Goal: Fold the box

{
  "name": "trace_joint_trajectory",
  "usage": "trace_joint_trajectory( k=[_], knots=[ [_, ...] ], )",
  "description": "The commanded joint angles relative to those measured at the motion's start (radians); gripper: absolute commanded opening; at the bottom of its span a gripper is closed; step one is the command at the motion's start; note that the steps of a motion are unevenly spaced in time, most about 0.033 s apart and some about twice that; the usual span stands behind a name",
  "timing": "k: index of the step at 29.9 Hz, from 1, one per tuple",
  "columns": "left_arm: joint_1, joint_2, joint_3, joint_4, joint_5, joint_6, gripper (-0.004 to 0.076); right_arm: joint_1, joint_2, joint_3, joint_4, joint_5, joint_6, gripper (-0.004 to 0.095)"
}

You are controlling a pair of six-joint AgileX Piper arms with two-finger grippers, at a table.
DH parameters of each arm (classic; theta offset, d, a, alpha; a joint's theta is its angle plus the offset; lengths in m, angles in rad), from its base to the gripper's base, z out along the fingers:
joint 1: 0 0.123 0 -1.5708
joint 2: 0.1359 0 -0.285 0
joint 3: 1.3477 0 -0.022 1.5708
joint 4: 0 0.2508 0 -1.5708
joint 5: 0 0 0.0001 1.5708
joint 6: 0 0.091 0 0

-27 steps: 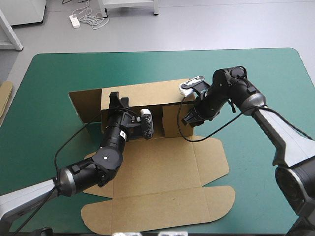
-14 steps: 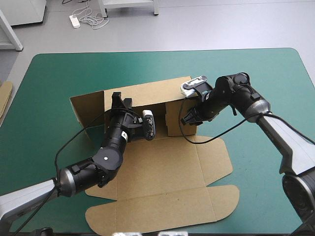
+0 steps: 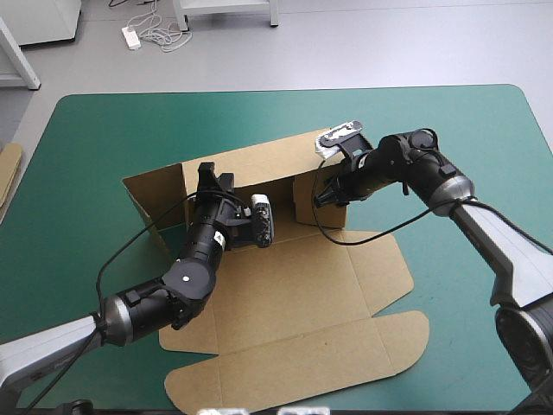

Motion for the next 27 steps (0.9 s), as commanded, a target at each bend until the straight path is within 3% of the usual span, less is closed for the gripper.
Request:
trace_joint_trajectory(
  k=[1,13,19,23,27],
  knots=[
    [-0.01,-0.029,-0.026,0.041,0.004,-0.018,-0.0009,0.001,-0.041,-0.015,0.028,-0.084,-0.015,0.0474],
    [-0.01,-0.029,-0.026,0.043,0.004,-0.018,-0.0009,0.001,0.013,-0.004,0.088,-0.184,-0.017,0.0458],
    [-0.01,-0.029,-0.026,0.043,0.0,-0.018,-0.0009,0.001,0.048,-0.004,0.095,-0.219,0.016,0.0253],
    [-0.01,-0.029,-0.026,0.044,-0.009,-0.018,-0.0009,0.001,0.068,-0.003,0.104,-0.219,0.019,0.0005],
    [-0.01,-0.029,-0.026,0.055,-0.024,-0.018,-0.0009,0.001,0.067,-0.003,0.12,-0.224,0.038,-0.0017]
  ],
)
